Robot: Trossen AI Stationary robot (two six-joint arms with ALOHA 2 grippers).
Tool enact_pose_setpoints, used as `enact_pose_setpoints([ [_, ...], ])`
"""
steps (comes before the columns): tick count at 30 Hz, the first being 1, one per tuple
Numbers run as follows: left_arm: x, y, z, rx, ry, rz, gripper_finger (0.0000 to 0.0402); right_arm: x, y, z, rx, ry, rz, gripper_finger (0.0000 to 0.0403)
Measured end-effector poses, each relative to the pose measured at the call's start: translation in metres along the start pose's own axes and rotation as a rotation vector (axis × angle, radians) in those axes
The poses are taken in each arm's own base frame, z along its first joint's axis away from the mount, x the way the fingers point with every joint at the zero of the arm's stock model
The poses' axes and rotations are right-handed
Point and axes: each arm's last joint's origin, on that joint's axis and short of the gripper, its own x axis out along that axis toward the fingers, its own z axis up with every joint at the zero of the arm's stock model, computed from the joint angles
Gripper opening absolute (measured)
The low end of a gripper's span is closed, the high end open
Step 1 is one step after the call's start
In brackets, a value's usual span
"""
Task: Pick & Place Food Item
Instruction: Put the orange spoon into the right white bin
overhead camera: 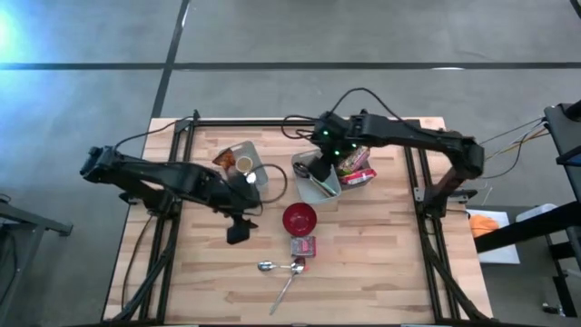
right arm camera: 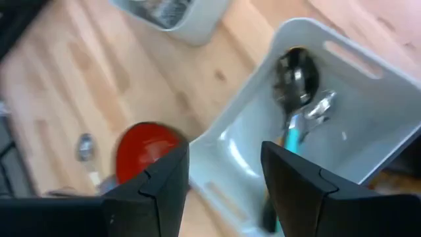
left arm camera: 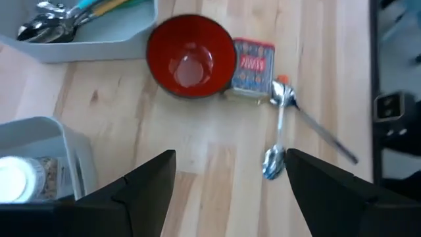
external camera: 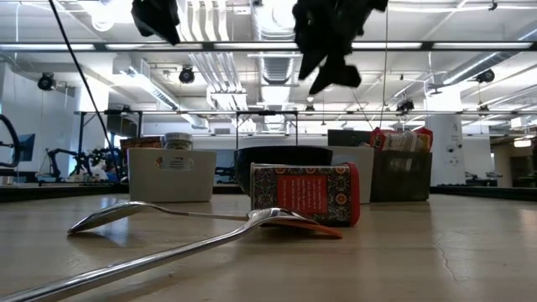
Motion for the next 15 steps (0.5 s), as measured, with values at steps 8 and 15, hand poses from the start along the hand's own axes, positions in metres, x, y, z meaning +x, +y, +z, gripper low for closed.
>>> enact_pose_setpoints([
  [8,0.044,-0.013,0.002,-0.010,0.116,-0.009,0.0293,-0.049,0.040,-0.042,0.069,-0.083,-0.067,0.0187],
  [15,0.091,-0.049,-0.006,0.061,0.158,-0.038,0.0293,-0.083,0.067,-0.093,-0.018,-0.117,-0.154,0.0188],
])
